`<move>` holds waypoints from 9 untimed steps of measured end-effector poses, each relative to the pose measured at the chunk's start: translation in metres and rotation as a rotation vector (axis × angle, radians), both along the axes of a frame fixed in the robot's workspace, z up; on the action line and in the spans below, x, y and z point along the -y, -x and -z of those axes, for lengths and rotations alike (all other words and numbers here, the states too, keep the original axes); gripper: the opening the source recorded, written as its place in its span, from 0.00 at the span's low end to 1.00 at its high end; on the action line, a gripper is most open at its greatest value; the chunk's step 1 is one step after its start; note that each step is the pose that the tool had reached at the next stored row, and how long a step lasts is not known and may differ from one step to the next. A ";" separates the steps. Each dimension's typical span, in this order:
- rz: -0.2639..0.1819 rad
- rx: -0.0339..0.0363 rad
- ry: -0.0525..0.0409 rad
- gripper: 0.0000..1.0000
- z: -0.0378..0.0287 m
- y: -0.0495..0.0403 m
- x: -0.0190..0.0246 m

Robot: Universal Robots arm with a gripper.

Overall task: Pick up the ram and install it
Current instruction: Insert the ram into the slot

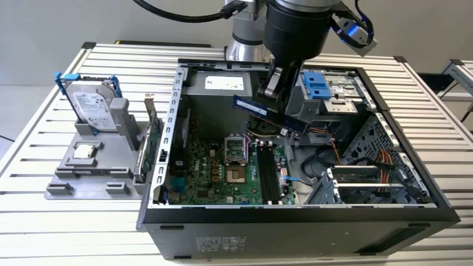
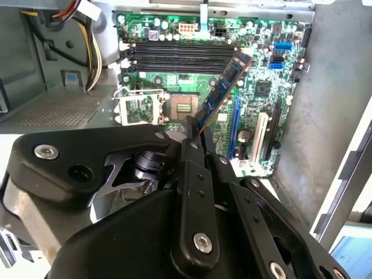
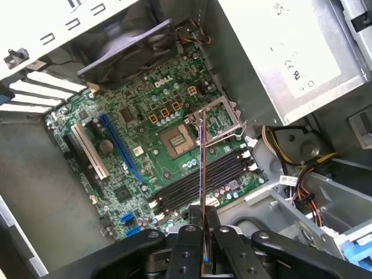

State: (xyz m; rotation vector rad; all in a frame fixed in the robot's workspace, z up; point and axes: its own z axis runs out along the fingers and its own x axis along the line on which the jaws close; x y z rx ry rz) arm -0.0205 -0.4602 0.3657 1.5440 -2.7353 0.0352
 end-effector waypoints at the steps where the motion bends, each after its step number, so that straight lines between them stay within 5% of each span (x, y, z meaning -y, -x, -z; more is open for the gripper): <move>1: 0.010 0.0000 0.0000 0.00 0.0000 0.0000 0.0000; 9: 0.091 0.0000 0.0000 0.00 0.0001 0.0000 0.0000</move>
